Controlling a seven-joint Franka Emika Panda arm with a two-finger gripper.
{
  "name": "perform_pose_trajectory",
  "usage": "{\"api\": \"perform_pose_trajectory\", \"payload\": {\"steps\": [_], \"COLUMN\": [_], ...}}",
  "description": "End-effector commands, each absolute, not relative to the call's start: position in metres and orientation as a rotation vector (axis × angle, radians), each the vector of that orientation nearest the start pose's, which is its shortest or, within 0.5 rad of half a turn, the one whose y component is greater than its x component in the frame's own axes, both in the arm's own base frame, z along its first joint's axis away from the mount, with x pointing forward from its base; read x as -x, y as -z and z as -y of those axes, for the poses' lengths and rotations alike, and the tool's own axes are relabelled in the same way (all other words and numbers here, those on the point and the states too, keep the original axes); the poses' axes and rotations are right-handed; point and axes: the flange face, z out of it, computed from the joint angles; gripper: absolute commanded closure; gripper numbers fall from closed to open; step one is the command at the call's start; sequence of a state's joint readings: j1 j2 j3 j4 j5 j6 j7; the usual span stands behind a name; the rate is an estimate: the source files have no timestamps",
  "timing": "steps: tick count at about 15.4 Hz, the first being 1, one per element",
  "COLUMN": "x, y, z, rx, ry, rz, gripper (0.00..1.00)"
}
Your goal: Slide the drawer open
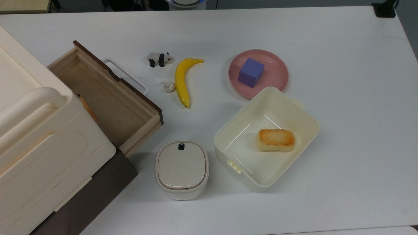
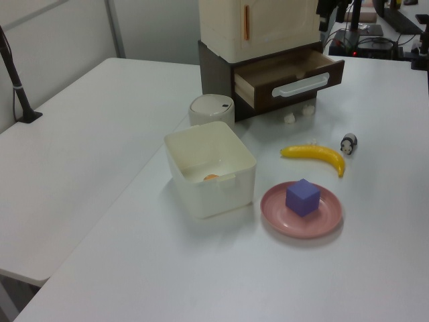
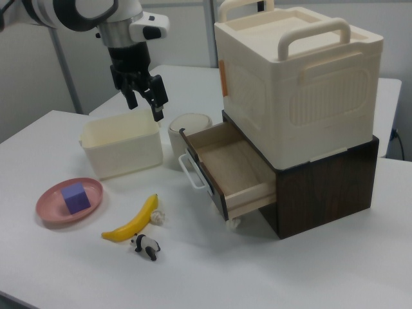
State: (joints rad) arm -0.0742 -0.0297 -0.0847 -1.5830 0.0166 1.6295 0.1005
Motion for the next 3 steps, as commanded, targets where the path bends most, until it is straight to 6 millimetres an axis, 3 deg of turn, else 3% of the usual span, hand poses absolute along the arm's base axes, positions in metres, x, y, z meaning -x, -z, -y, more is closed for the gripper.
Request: {"api": "perform_pose_trajectory", "payload": {"steps": [1, 3], "x": [-0.5453, -0.5448], "y": [-0.6371, -0.6384], "z": [0.0829, 0.081], "rx": [3.081, 3.08], "ry": [0.138, 0.138], "rz": [-0.363, -0.358], "gripper": [0.0, 0.0]}}
